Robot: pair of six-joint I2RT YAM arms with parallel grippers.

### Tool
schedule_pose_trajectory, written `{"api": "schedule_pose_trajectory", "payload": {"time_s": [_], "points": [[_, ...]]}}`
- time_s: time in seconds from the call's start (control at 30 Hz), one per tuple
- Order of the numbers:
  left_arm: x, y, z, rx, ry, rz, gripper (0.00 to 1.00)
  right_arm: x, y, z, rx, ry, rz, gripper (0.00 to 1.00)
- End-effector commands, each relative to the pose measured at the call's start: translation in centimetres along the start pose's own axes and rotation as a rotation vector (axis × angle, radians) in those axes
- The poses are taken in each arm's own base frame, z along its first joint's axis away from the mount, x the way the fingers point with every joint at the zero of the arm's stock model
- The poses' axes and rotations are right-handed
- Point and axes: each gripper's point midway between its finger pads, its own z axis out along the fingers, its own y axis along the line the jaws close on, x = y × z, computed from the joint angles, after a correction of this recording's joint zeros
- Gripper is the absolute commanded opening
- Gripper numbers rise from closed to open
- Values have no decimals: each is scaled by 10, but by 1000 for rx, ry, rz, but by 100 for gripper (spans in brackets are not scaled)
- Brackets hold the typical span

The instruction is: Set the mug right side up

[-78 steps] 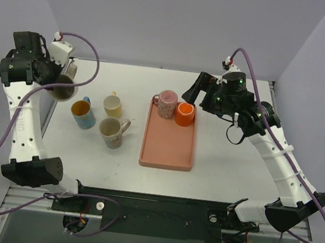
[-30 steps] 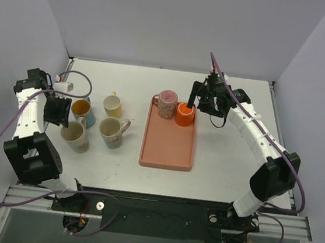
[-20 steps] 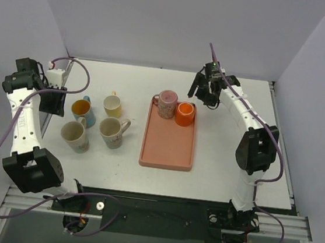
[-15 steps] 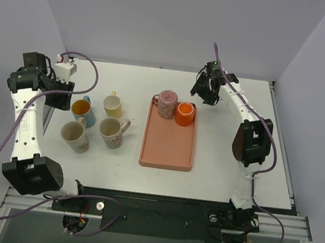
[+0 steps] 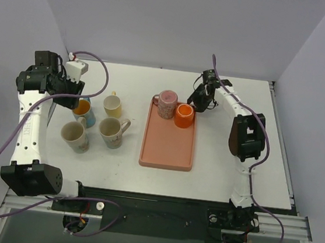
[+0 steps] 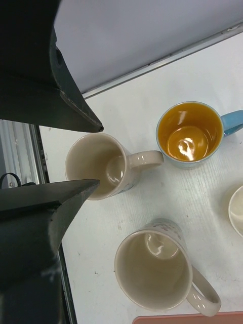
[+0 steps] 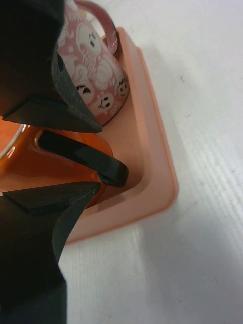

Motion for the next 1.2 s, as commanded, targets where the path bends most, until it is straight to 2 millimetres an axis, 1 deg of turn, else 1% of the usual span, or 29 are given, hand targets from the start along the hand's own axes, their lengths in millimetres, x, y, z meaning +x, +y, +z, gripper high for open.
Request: {"api": "schedule_pose_trajectory", "payload": {"time_s": [0.0, 0.03, 0.07, 0.1, 0.17, 0.23, 0.3, 0.37, 0.4, 0.43, 0.5, 0.53, 0.6, 0.67, 0.7, 0.73, 0.77, 0.8, 0.83, 0.87, 0.9, 0.93, 0.97, 1.0, 1.03, 1.07, 1.1, 1.13, 1.17], "points": [[-17, 3, -11, -41, -79, 29, 52, 23, -6, -33, -10, 49, -3, 38], [-17, 2, -9, -40, -78, 31, 52, 28, -14, -31, 8, 61, -5, 38], [-17, 1, -8, -38, -77, 33, 52, 29, -13, -38, 1, 55, -7, 38], [-18, 0, -8, -35, -79, 36, 52, 34, -19, -37, 12, 65, -6, 38], [-19, -2, -5, -32, -79, 41, 52, 40, -18, -37, 2, 67, 2, 38], [-20, -4, -3, -30, -77, 48, 52, 44, -16, -30, -6, 79, 18, 38], [-21, -6, -3, -31, -77, 52, 52, 44, -11, -25, -10, 84, 18, 33], [-23, -9, -4, -30, -85, 60, 52, 45, -10, -20, -7, 93, 25, 25], [-23, -10, -4, -28, -85, 64, 52, 47, -10, -20, -7, 101, 27, 18], [-25, -10, -6, -31, -93, 68, 52, 48, -12, -19, -6, 104, 24, 15], [-25, -12, -6, -30, -93, 77, 52, 50, -14, -21, -6, 108, 22, 2], [-27, -14, -8, -28, -100, 82, 52, 51, -13, -22, -9, 111, 22, 0], [-30, -19, -9, -18, -111, 95, 52, 52, -11, -31, -26, 107, 13, 0], [-38, -28, -11, 14, -137, 101, 52, 50, -4, -47, -59, 86, -14, 0], [-42, -33, -10, 33, -145, 105, 52, 47, 6, -61, -102, 59, -42, 0], [-50, -43, -15, 67, -176, 112, 52, 47, 9, -69, -122, 44, -61, 0], [-55, -48, -17, 96, -190, 106, 52, 44, 23, -91, -185, -4, -113, 0], [-66, -69, -22, 178, -230, 119, 52, 48, 24, -96, -201, -10, -137, 0], [-71, -76, -24, 215, -243, 116, 52, 45, 39, -119, -273, -72, -199, 0], [-79, -93, -31, 306, -279, 104, 52, 52, 38, -122, -285, -79, -243, 0], [-84, -102, -33, 351, -289, 86, 52, 52, 49, -142, -341, -126, -276, 0], [-89, -115, -38, 424, -315, 86, 52, 58, 44, -143, -345, -128, -305, 0], [-92, -123, -39, 464, -321, 70, 52, 58, 55, -158, -402, -166, -328, 0], [-98, -135, -44, 537, -345, 69, 53, 60, 55, -166, -436, -199, -352, 0], [-98, -146, -44, 591, -341, 42, 55, 63, 53, -167, -447, -202, -358, 0], [-105, -158, -53, 669, -377, 45, 56, 63, 55, -173, -476, -225, -367, 0], [-103, -166, -51, 707, -358, 9, 57, 67, 56, -178, -502, -219, -377, 0], [-110, -176, -57, 769, -389, 13, 58, 67, 60, -190, -537, -240, -393, 0], [-110, -185, -60, 815, -373, -20, 60, 72, 66, -198, -578, -232, -415, 0]]}}
